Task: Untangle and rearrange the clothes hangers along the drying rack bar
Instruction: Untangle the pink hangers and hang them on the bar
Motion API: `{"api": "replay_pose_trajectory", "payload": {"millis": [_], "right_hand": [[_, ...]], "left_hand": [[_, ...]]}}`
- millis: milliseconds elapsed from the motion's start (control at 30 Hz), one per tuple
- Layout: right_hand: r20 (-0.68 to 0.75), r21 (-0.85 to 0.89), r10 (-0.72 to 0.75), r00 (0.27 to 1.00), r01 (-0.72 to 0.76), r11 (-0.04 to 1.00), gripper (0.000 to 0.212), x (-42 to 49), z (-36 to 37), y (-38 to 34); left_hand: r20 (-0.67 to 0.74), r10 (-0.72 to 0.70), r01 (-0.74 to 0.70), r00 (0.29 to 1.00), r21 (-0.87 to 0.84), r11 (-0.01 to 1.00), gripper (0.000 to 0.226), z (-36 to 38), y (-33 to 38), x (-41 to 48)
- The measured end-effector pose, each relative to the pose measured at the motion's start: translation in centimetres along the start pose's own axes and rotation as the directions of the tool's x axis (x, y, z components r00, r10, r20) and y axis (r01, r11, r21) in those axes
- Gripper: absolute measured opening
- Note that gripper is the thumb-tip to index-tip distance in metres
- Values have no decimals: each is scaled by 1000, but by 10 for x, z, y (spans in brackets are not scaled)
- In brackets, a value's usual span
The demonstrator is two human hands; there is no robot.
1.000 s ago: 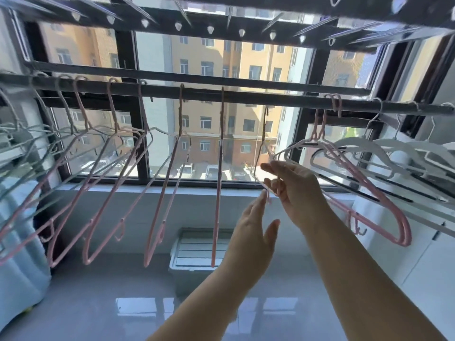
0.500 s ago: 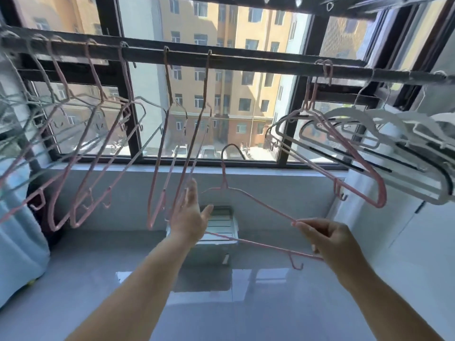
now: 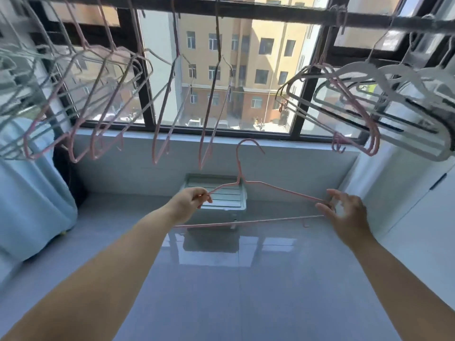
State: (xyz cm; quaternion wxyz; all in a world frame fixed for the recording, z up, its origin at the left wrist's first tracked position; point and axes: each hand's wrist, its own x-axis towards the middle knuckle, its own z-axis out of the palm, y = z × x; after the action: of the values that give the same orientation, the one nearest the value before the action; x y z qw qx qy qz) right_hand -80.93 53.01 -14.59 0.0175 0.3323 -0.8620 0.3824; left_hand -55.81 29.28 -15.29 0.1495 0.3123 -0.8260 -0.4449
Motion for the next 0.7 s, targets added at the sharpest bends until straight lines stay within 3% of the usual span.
{"api": "replay_pose_trajectory", "payload": {"millis": [100, 300, 500, 700], "right_hand": [[60, -41, 33, 998, -31, 999, 53, -12, 11, -1], [193, 136, -146, 970, 121, 983, 35, -46, 26, -27], [476, 373, -317, 820, 139, 918, 23, -88, 32, -71], [510, 484, -398, 763, 128, 866, 36, -129, 43, -101]], "left_hand": [[0, -38, 38, 999, -6, 999, 21, 2, 0, -14], [-69, -115, 106, 991, -125, 987, 33, 19, 8, -27], [-102, -159, 122, 982, -299, 946, 40, 41, 52, -37], [-131, -190, 96, 973, -520, 849, 57, 60, 106, -40]]}}
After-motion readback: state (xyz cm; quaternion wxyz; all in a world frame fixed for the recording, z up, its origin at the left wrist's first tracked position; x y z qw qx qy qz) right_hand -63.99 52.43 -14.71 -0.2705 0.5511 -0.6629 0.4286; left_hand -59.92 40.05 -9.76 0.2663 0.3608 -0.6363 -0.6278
